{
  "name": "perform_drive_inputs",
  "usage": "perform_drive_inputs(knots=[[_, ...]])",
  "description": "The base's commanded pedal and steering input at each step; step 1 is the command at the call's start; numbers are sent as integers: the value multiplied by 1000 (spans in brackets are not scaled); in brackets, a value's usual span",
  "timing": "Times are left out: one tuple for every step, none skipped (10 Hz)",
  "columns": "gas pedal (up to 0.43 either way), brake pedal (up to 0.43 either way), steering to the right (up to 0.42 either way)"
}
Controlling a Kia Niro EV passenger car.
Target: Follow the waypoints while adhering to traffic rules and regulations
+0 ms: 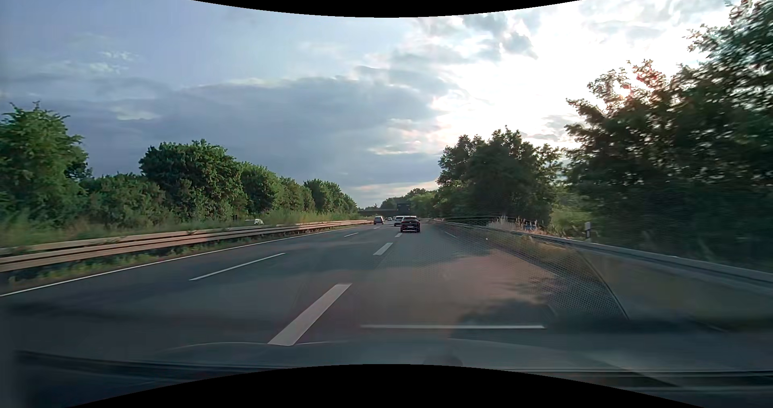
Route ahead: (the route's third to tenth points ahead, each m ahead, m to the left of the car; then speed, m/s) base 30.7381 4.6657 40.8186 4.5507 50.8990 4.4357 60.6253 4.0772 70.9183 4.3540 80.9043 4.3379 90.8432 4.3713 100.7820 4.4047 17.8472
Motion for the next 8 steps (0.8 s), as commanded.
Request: perform_drive_inputs(knots=[[358, 0, -7], [358, 0, -7], [358, 0, -7], [358, 0, -7], [358, 0, -7], [358, 0, -7], [358, 0, -7], [358, 0, -7]])
